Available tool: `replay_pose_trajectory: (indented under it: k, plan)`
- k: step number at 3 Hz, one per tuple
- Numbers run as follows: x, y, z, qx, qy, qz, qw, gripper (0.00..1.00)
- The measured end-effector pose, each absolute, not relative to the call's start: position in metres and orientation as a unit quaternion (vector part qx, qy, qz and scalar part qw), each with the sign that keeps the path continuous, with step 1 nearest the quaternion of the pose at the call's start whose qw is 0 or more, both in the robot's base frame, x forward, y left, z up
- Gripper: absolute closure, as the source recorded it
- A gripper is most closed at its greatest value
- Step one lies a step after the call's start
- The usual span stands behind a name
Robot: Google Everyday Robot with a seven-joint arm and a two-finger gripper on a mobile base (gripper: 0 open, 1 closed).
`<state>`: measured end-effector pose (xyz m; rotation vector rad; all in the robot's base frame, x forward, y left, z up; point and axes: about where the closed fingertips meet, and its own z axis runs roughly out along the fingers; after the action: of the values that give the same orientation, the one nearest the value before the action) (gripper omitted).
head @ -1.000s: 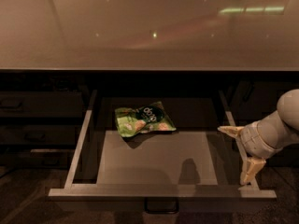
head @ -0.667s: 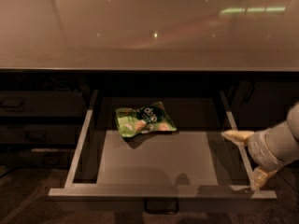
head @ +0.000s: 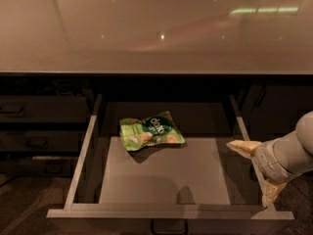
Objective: Open top drawer
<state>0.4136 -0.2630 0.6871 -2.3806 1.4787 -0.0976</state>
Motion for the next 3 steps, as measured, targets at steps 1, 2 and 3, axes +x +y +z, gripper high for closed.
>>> replay_pose_trajectory:
  k: [1,2,3]
  plan:
    - [0.4,-0.2555,0.6829,-0.844,0.509,-0.036,0.166,0.0]
    - [0.3944,-0.2567,0.6844,-0.845,0.507,-0.036,0.163,0.0]
    - [0.3944,-0.2567,0.6844,-0.845,0.507,-0.036,0.164,0.0]
